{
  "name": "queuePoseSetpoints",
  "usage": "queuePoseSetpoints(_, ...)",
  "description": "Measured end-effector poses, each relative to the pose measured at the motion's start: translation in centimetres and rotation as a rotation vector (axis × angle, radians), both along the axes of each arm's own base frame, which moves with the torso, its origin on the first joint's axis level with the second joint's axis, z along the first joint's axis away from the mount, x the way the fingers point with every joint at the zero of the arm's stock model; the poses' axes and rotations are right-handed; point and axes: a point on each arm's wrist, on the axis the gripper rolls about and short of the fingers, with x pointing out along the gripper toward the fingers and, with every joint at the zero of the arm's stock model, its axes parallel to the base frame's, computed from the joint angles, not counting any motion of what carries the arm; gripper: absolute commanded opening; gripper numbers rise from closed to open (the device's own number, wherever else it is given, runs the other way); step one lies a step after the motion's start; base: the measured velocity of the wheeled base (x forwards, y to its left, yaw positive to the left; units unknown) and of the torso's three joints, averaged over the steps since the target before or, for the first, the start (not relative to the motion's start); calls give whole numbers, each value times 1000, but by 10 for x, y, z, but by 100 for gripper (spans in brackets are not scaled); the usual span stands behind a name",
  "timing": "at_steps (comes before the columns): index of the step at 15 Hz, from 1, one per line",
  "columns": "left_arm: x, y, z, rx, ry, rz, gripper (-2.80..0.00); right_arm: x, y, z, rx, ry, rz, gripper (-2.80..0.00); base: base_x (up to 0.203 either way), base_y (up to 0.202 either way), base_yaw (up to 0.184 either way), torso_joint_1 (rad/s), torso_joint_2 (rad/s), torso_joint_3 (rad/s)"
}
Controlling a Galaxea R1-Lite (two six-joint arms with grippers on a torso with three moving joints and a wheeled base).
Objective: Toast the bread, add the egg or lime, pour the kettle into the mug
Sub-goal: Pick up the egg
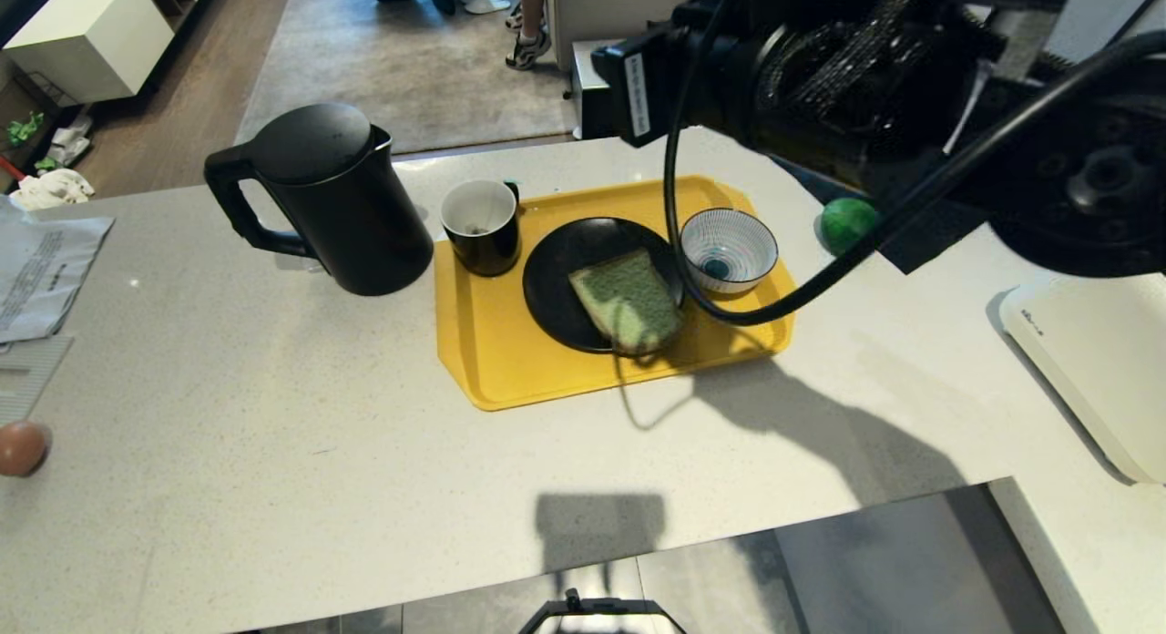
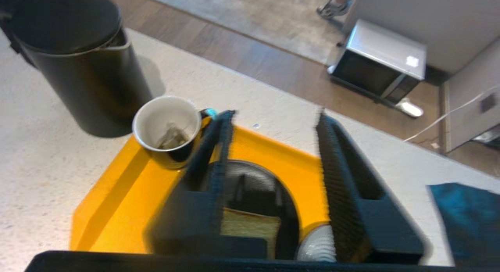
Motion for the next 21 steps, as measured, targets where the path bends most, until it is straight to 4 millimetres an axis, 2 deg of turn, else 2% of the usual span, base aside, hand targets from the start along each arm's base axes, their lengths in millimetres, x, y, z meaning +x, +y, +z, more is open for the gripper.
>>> queuePoseSetpoints(6,0,0,0,0,0,0,-280,-33,-41,34,76,-48,-104,-280,0,0,0,0,0,0)
queuePoseSetpoints(10,0,0,0,0,0,0,-280,-49,-78,56,100,-107,-180,-280,0,0,0,0,0,0)
queuePoseSetpoints(12,0,0,0,0,0,0,-280,-57,-102,66,127,-132,-242,-280,0,0,0,0,0,0)
queuePoseSetpoints(16,0,0,0,0,0,0,-280,-70,-168,88,193,-197,-452,-280,0,0,0,0,0,0)
queuePoseSetpoints(18,0,0,0,0,0,0,-280,-90,-191,94,205,-191,-497,-280,0,0,0,0,0,0)
queuePoseSetpoints(21,0,0,0,0,0,0,-280,-134,-216,90,183,-63,-478,-280,0,0,0,0,0,0)
